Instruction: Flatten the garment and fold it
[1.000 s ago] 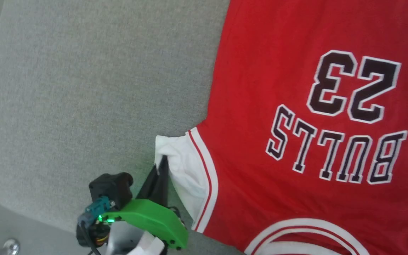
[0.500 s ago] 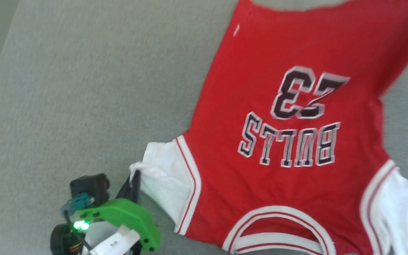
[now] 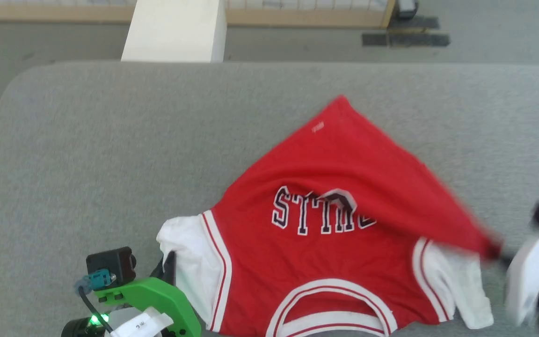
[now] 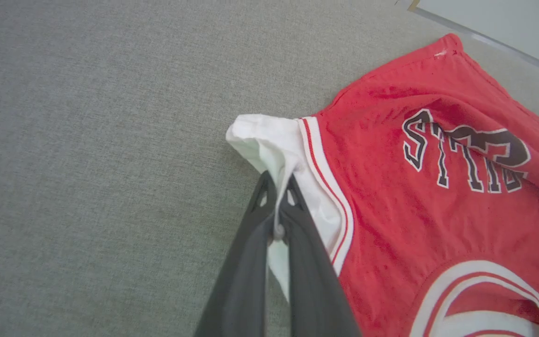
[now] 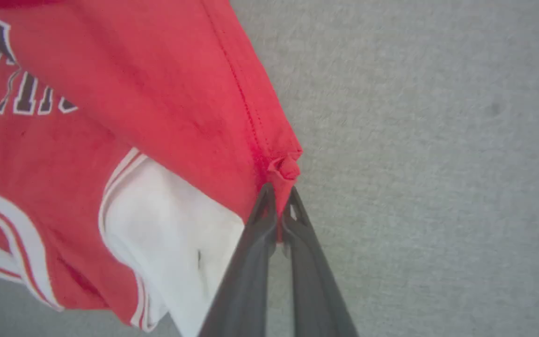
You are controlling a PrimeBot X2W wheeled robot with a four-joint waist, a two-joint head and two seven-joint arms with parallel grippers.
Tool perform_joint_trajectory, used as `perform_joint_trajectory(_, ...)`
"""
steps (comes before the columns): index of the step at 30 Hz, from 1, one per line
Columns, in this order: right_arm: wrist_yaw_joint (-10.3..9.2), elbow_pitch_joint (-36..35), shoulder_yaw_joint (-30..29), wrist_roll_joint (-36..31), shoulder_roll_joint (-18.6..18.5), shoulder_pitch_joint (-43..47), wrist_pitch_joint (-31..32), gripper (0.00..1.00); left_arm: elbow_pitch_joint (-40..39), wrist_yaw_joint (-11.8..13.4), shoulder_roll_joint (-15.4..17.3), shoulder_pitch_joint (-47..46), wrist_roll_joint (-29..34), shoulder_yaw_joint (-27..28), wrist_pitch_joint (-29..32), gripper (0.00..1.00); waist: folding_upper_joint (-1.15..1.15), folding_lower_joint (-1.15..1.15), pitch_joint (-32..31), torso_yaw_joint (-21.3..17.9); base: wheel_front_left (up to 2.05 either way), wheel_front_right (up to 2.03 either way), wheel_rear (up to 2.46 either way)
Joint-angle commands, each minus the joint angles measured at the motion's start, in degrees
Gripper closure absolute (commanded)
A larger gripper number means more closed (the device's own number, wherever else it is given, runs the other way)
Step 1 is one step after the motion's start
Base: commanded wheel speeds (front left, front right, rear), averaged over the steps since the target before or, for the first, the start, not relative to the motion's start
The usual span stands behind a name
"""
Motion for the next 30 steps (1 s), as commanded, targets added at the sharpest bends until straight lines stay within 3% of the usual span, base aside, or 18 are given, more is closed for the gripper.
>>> perform_joint_trajectory(1, -0.08, -0.7, -0.1, -0.1, 2.4, 3.4, 0.7, 1.00, 0.3, -0.4, 0.1, 0.3, -0.6, 0.1, -0.2, 1.00, 0.00, 0.01, -3.2, -2.4, 0.00, 0.00, 0.00)
perform_joint_trajectory(6, -0.08, -1.2, 1.9, -1.4, 8.2, 12.1, 2.2, 1.00, 1.4, -0.9, -0.3, 0.2, -1.2, 0.1, -0.6, 1.00, 0.00, 0.01, -4.0, -2.1, 0.00, 0.00, 0.00)
perform_joint_trajectory(10, -0.08, -1.2, 0.5, -2.3, 11.0, 13.2, 1.2, 1.00, 2.2, -1.0, -0.7, 0.5, -1.8, 0.2, -1.0, 1.00, 0.00, 0.01, -4.3, -2.3, 0.00, 0.00, 0.00)
perform_joint_trajectory(11, -0.08, -1.5, -0.3, -2.3, 11.6, 12.9, 0.5, 0.78, 2.4, -1.0, -0.8, 0.6, -1.9, 0.3, -1.1, 1.00, 0.00, 0.01, -4.4, -2.3, 0.00, 0.00, 0.00)
perform_joint_trajectory(12, -0.08, -2.1, -1.1, -2.1, 12.1, 12.3, -0.5, 0.00, 2.5, -1.0, -0.8, 0.7, -2.0, 0.3, -1.2, 1.00, 0.00, 0.01, -4.5, -2.5, 0.00, 0.00, 0.00)
perform_joint_trajectory(18, -0.08, -7.1, -5.8, -0.6, 13.6, 7.5, -13.2, 0.00, 3.1, -0.9, -0.9, 1.1, -2.5, 0.8, -1.8, 1.00, 0.00, 0.01, -5.4, -3.1, 0.00, 0.00, 0.00)
perform_joint_trajectory(19, -0.08, -7.9, -6.0, -0.2, 13.3, 4.4, -20.9, 0.00, 3.0, -0.8, -0.8, 1.2, -2.5, 0.9, -1.8, 1.00, 0.00, 0.01, -5.5, -3.2, 0.00, 0.00, 0.00)
perform_joint_trajectory(20, -0.08, -7.7, -5.7, 0.0, 13.0, 3.3, -23.0, 0.00, 3.0, -0.8, -0.8, 1.1, -2.4, 0.8, -1.8, 1.00, 0.00, 0.01, -5.5, -3.2, 0.00, 0.00, 0.00)
perform_joint_trajectory(24, -0.08, -5.0, -3.6, 0.6, 11.5, -1.5, -26.9, 0.00, 2.6, -0.8, -0.8, 1.2, -2.3, 0.6, -2.0, 1.00, 0.00, 0.01, -4.7, -3.0, 0.00, 0.00, 0.00)
perform_joint_trajectory(30, -0.08, 2.4, 1.1, 0.3, 9.2, -13.7, -26.5, 0.00, 2.0, -1.0, -1.2, -0.3, -1.6, -0.5, -1.9, 1.00, 0.00, 0.01, -1.5, -0.8, 0.00, 0.00, 0.00)
